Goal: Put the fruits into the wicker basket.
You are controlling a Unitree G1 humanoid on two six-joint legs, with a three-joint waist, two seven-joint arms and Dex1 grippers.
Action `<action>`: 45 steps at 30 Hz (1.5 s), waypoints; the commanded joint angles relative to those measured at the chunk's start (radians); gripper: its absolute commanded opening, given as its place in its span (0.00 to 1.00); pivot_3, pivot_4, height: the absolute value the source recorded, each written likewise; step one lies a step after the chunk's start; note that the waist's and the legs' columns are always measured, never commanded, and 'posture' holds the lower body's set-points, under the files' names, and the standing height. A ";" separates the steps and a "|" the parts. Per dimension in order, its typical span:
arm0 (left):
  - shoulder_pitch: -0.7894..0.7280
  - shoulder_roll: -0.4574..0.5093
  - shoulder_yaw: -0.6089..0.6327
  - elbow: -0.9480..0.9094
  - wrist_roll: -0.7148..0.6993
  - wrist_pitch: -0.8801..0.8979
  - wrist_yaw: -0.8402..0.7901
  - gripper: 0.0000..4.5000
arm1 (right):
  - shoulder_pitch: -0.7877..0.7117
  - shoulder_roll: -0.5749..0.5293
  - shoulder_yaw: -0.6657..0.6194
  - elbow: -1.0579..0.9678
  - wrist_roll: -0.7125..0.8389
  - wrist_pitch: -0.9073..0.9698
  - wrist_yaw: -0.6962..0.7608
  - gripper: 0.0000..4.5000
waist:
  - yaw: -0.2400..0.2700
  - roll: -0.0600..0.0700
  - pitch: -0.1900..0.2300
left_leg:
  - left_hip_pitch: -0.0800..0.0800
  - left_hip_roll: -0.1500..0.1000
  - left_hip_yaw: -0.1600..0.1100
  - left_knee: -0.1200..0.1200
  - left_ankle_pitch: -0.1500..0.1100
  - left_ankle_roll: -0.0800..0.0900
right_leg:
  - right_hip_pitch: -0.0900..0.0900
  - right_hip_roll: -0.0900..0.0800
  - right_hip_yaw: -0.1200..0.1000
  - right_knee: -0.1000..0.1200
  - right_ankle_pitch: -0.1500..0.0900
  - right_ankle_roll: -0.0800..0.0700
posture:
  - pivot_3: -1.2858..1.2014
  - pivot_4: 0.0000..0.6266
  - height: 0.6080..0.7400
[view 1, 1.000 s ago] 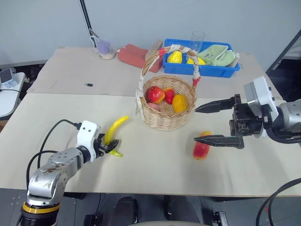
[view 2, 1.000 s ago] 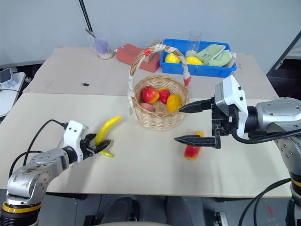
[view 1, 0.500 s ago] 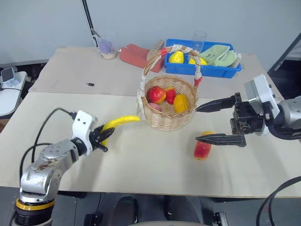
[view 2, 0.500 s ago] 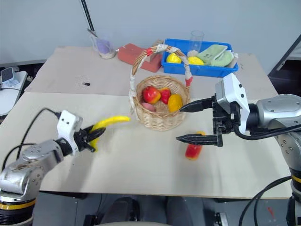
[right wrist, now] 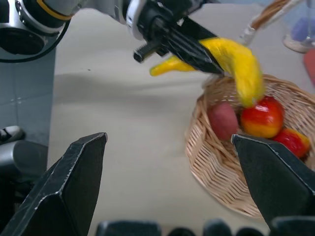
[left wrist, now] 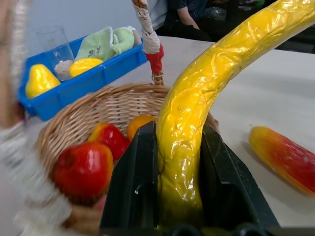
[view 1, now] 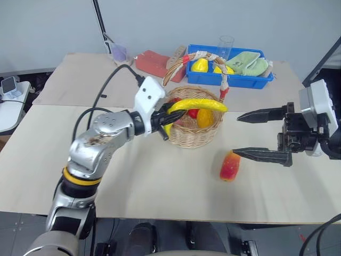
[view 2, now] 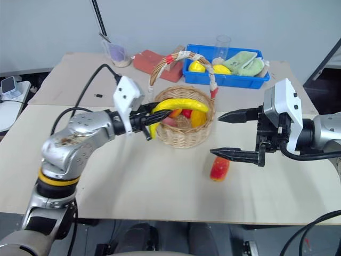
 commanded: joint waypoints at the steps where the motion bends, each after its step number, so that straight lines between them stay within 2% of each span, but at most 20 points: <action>1: -0.073 -0.055 -0.050 0.099 0.116 -0.126 0.042 0.12 | -0.009 -0.013 -0.040 -0.030 0.030 0.009 -0.025 1.00 | 0.003 0.000 0.000 | 0.000 0.000 -0.001 0.000 0.000 0.000 | 0.000 0.000 -0.001 0.000 0.000 0.000 | 0.52 0.24 0.72; 8: -0.128 -0.162 -0.060 0.227 0.210 -0.228 0.089 0.12 | -0.023 -0.009 -0.038 -0.040 0.052 0.016 -0.060 1.00 | 0.004 0.000 0.000 | -0.001 0.000 -0.001 0.000 0.000 0.000 | 0.000 -0.001 -0.001 -0.001 0.000 0.000 | 0.52 0.24 0.72; 13: -0.133 -0.184 -0.058 0.256 0.262 -0.250 0.094 0.12 | -0.025 -0.017 -0.036 -0.037 0.058 0.014 -0.075 1.00 | 0.003 0.000 0.000 | -0.001 0.000 -0.002 0.000 0.000 0.000 | 0.000 -0.001 -0.001 -0.001 0.000 0.001 | 0.52 0.24 0.72; 21: -0.135 -0.185 -0.037 0.274 0.280 -0.275 0.068 0.98 | -0.011 -0.024 -0.051 -0.040 0.059 0.016 -0.090 1.00 | 0.004 0.000 0.000 | -0.001 0.000 -0.002 0.000 0.000 0.000 | 0.000 -0.001 -0.001 -0.001 0.000 0.001 | 0.52 0.24 0.72; 28: -0.104 -0.161 -0.014 0.219 0.232 -0.269 -0.026 0.99 | 0.021 -0.037 -0.066 -0.035 0.038 0.008 -0.088 1.00 | 0.004 0.000 0.000 | -0.001 0.000 -0.002 0.000 0.000 0.000 | 0.000 -0.001 -0.001 -0.001 0.000 0.001 | 0.52 0.24 0.72; 35: -0.018 0.027 0.002 0.052 0.053 -0.252 -0.358 0.99 | 0.150 -0.075 -0.045 -0.031 -0.098 -0.029 -0.070 1.00 | 0.000 0.000 0.000 | -0.001 0.001 -0.002 -0.001 0.000 0.000 | -0.001 0.000 -0.001 -0.001 -0.001 0.001 | 0.52 0.24 0.72; 39: 0.016 0.134 0.025 -0.001 -0.030 -0.229 -0.488 0.99 | 0.204 -0.046 -0.014 -0.011 -0.181 -0.035 -0.133 1.00 | 0.000 0.000 0.000 | 0.000 0.001 -0.001 0.000 0.000 0.000 | 0.000 0.000 -0.001 0.000 -0.001 0.002 | 0.52 0.24 0.72; 42: 0.054 0.253 0.073 -0.038 -0.105 -0.226 -0.622 0.99 | 0.232 0.025 0.016 -0.041 -0.201 0.083 -0.295 1.00 | 0.000 0.000 0.000 | 0.000 0.001 -0.001 0.000 0.000 0.000 | -0.001 0.000 -0.001 0.000 -0.005 0.008 | 0.52 0.24 0.72; 45: 0.088 0.339 0.123 -0.057 -0.155 -0.230 -0.693 0.99 | 0.263 0.110 0.007 -0.087 -0.176 0.204 -0.428 1.00 | -0.002 0.000 0.000 | 0.000 0.001 -0.002 0.000 0.000 0.000 | -0.001 0.000 -0.002 0.001 -0.006 0.008 | 0.52 0.24 0.72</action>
